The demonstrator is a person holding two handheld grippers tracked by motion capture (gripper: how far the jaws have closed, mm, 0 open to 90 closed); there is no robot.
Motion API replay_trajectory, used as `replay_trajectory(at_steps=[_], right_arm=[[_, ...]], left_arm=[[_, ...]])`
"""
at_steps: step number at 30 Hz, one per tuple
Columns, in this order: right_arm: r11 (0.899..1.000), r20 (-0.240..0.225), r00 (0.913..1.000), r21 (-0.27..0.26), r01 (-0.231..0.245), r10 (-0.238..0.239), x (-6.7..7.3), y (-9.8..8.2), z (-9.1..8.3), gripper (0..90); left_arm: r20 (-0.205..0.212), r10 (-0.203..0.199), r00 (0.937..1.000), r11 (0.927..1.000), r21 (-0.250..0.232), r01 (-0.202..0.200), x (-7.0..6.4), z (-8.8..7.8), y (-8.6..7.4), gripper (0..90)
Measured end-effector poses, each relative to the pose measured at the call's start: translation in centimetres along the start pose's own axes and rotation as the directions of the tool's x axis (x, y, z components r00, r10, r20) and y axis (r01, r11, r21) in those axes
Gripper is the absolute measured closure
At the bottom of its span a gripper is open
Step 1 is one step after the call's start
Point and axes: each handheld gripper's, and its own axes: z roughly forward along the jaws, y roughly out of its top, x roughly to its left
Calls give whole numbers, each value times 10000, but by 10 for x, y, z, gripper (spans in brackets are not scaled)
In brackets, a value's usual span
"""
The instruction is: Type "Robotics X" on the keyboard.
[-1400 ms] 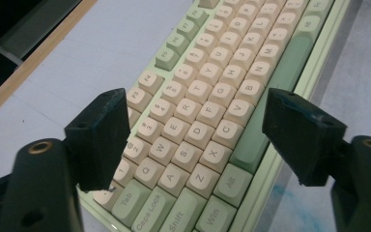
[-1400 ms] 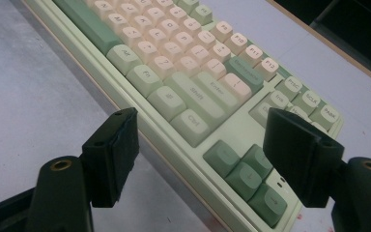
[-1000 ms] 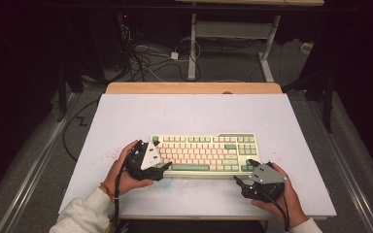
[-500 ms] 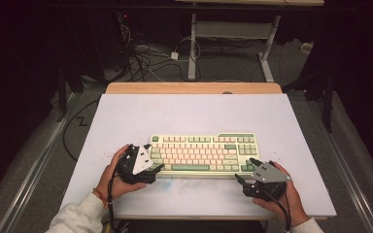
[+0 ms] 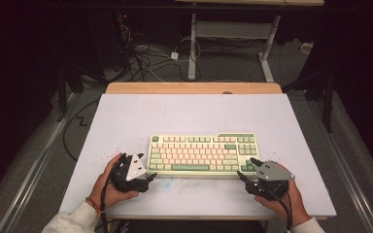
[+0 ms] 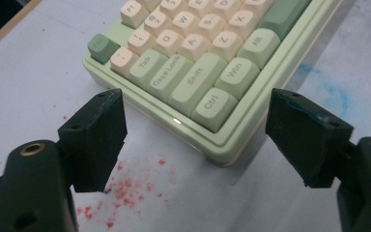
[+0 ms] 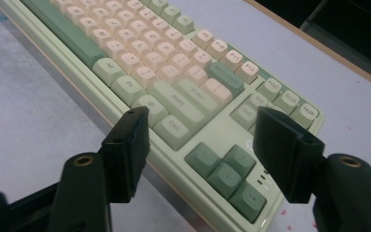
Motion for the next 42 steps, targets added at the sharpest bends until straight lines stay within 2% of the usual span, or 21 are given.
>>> replay_trajectory(at_steps=[2,6,8,11,19,25,34,39,42], right_arm=[[10000,1,10000,-22,-52,52,-1,1,-1,490],[9997,-350,9992,-71,-218,215,-5,5,-3,675],[9994,-667,9972,-51,-331,327,-9,9,-2,788],[9994,-908,9953,163,-319,333,-13,16,3,882],[9978,-1301,9915,655,63,22,-15,30,27,900],[9970,-1499,9886,745,226,-112,-16,39,39,900],[9929,-1739,9847,1138,341,-139,-12,36,53,900],[9905,-1752,9845,1325,357,-120,-11,31,57,900],[9897,-1742,9847,1391,345,-98,-10,28,59,900]], left_arm=[[31,24,10000,10000,79,-24,0,0,-2,212],[84,-55,9999,9999,100,54,-1,-2,-5,211],[89,-40,10000,9998,190,39,-2,-1,-6,212],[167,-39,9999,9996,298,34,-3,-1,-8,212],[243,-147,9996,9991,389,138,-5,-2,-10,211],[307,-158,9994,9988,471,144,-7,-2,-11,212],[259,-289,9992,9990,358,279,-7,-8,-13,214],[472,-617,9970,9981,19,617,-4,-17,-14,274],[605,-773,9952,9970,-43,777,-4,-21,-15,379]])
